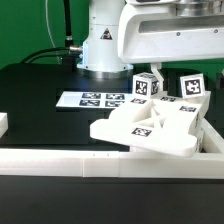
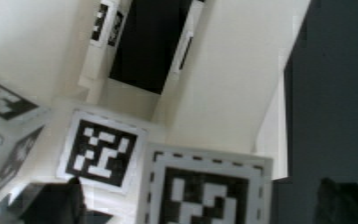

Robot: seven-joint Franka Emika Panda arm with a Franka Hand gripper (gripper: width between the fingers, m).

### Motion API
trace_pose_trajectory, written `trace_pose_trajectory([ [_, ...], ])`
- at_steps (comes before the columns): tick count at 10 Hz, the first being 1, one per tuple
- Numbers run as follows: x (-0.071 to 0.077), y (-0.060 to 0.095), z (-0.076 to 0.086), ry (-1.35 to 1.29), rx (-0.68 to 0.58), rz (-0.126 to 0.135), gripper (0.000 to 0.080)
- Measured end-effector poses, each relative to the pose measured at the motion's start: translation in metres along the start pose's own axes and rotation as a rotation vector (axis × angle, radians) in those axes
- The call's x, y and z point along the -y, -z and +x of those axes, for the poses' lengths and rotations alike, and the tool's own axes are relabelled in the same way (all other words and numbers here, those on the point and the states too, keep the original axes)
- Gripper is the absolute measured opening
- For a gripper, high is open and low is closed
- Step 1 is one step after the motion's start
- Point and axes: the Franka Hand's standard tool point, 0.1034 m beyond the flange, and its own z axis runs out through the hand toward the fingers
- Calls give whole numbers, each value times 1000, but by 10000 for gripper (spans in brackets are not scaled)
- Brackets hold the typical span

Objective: Assemble chair

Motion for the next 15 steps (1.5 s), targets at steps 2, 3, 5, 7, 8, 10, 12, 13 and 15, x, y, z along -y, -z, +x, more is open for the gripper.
trace_pose_trajectory([
  [2,4,12,8,-17,-54,8,649],
  [3,6,17,11,-15,-97,12,649],
  [5,12,29,13,-13,-197,21,649],
  [7,10,25,12,-16,-189,19,649],
  [8,9,24,12,-17,-189,19,649],
  [10,1,17,9,-28,-182,15,649],
  [12,2,14,8,-29,-180,14,649],
  [13,3,12,6,-28,-177,13,649],
  [15,4,11,6,-26,-176,12,528],
])
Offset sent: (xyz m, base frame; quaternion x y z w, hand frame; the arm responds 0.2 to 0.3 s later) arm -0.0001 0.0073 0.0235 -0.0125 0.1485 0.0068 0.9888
